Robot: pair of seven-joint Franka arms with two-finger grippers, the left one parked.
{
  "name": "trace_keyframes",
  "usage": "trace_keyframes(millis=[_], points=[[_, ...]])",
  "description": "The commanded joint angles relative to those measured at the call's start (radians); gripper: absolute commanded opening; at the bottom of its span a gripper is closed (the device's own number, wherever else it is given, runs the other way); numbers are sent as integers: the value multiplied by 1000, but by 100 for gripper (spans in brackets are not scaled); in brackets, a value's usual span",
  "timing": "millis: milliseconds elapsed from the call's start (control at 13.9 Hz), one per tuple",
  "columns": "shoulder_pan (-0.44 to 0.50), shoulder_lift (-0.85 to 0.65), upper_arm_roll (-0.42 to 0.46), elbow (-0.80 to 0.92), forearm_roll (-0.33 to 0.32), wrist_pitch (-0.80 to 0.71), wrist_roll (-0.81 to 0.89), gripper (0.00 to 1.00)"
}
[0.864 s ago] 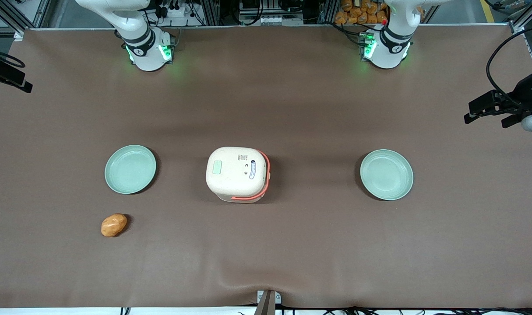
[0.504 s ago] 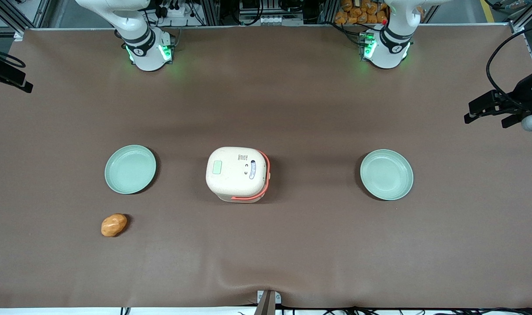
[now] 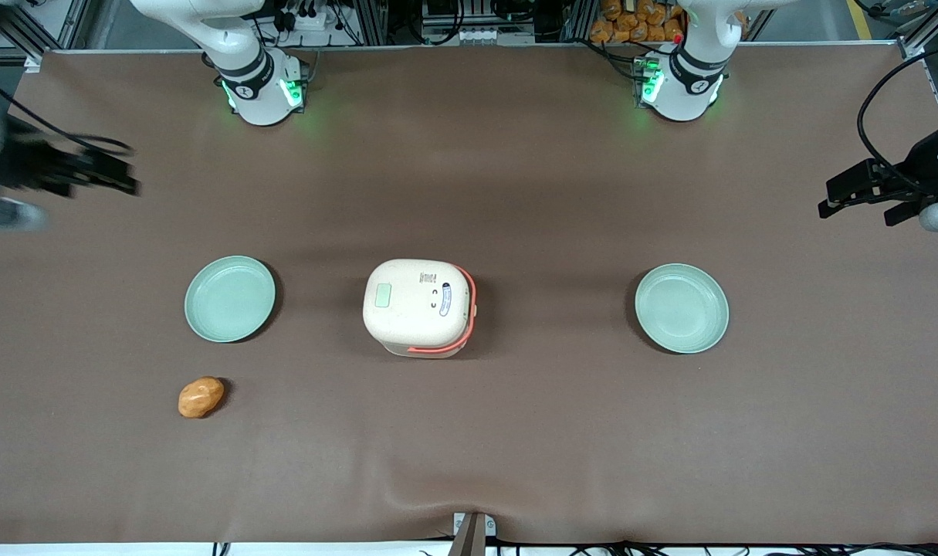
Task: Press rice cooker button with right arm
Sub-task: 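Move the right gripper from rest toward the white rice cooker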
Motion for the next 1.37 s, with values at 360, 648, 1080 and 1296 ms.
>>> trace_keyframes(millis=[360, 648, 1080, 1296], points=[[129, 135, -7, 15, 68, 144, 69, 100], [175, 152, -7, 9, 75, 204, 78, 100], [258, 203, -7, 11, 87, 330, 171, 69], [278, 229, -5, 11, 94, 367, 175, 21]])
